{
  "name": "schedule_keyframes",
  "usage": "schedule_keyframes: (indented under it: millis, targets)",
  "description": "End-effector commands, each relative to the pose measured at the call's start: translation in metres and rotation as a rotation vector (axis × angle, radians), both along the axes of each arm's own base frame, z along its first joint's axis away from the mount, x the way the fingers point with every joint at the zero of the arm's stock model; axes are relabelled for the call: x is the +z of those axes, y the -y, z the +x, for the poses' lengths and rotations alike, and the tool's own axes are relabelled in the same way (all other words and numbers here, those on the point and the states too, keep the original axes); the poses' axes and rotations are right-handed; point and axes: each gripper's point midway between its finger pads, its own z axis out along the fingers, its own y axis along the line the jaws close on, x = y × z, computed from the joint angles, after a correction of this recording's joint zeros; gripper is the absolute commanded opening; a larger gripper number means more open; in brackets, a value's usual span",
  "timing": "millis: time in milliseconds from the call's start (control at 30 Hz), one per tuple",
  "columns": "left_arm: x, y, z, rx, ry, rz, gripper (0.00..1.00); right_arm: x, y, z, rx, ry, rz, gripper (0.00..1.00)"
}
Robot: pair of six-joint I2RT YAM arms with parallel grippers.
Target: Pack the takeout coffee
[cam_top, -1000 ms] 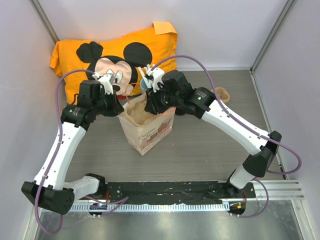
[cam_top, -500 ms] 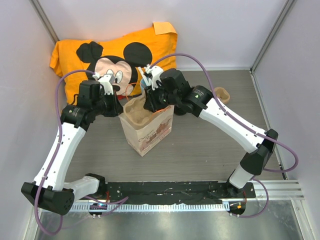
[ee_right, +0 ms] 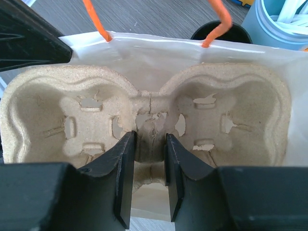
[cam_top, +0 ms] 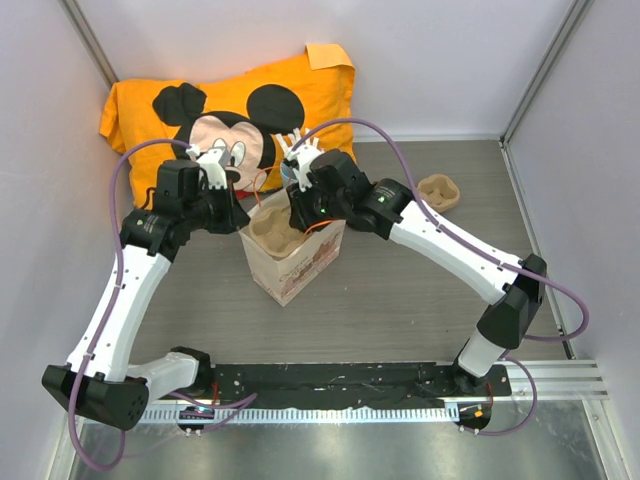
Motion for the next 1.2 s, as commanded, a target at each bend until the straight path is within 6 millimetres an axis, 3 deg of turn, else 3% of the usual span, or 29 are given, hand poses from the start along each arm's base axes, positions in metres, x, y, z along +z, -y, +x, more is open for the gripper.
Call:
schedule_keyframes:
  millis: [0, 167, 333, 600, 733, 1167]
  targets:
    - [0.022, 0.005, -0.002, -0.043, 0.065, -0.032, 0.0, 0.01, -0.002, 0.015, -0.049, 0.081, -0.01, 0.14]
    - [0.021, 0.007, -0.003, -0.057, 0.061, -0.039, 0.0, 0.027, 0.001, 0.027, -0.096, 0.137, -0.003, 0.13]
    - [0.022, 0.006, -0.004, -0.056, 0.066, -0.037, 0.0, 0.013, 0.001, 0.03, -0.108, 0.124, -0.033, 0.13]
    - [0.023, 0.002, -0.003, -0.035, 0.079, -0.018, 0.0, 0.016, 0.018, 0.037, -0.158, 0.181, -0.082, 0.13]
    - [0.024, 0.003, -0.002, -0.04, 0.079, -0.019, 0.0, 0.005, 0.02, 0.037, -0.157, 0.176, -0.106, 0.13]
    - [0.026, 0.009, -0.006, -0.075, 0.073, -0.047, 0.0, -0.014, 0.0, 0.041, -0.133, 0.171, -0.146, 0.13]
